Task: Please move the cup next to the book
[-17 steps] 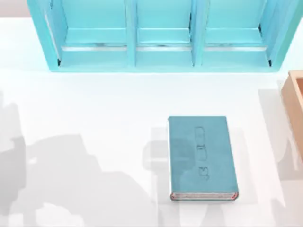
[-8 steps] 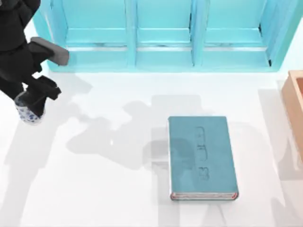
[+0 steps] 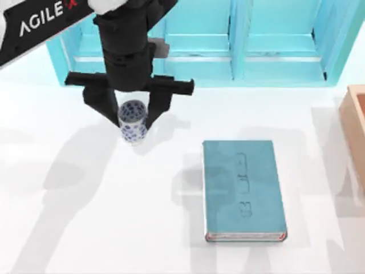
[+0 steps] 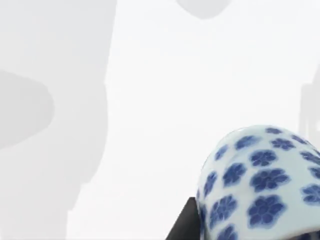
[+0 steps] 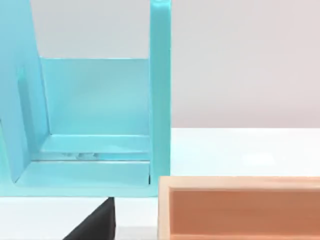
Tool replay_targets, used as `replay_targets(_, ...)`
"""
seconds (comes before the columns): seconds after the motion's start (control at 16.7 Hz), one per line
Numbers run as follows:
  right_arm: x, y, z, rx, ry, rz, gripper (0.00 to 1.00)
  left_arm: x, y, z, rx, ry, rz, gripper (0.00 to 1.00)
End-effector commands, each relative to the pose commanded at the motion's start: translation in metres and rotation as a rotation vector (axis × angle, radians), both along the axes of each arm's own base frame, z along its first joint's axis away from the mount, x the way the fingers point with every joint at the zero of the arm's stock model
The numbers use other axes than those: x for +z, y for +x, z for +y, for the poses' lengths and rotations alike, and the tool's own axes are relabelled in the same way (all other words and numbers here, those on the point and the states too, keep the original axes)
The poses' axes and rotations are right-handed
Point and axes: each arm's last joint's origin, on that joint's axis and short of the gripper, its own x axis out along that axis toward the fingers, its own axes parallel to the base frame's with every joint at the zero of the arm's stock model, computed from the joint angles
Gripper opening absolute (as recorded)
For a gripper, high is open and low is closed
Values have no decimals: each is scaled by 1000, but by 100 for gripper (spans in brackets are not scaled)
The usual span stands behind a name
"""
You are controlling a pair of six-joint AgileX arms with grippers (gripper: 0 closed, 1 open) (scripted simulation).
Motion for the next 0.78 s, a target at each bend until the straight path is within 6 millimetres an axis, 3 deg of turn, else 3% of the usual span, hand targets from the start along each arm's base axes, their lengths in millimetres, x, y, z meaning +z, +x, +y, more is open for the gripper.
replay_targets(0.18, 0, 0, 0, 0, 0, 0, 100, 10, -14, -35, 84, -2, -38, 0)
replay_targets(0.3, 0, 0, 0, 0, 0, 0, 100, 14, -20, -48, 113, -6, -56, 0)
replay_targets(0.78, 0, 0, 0, 0, 0, 0, 100, 13, -22, -50, 125, -12, -65, 0)
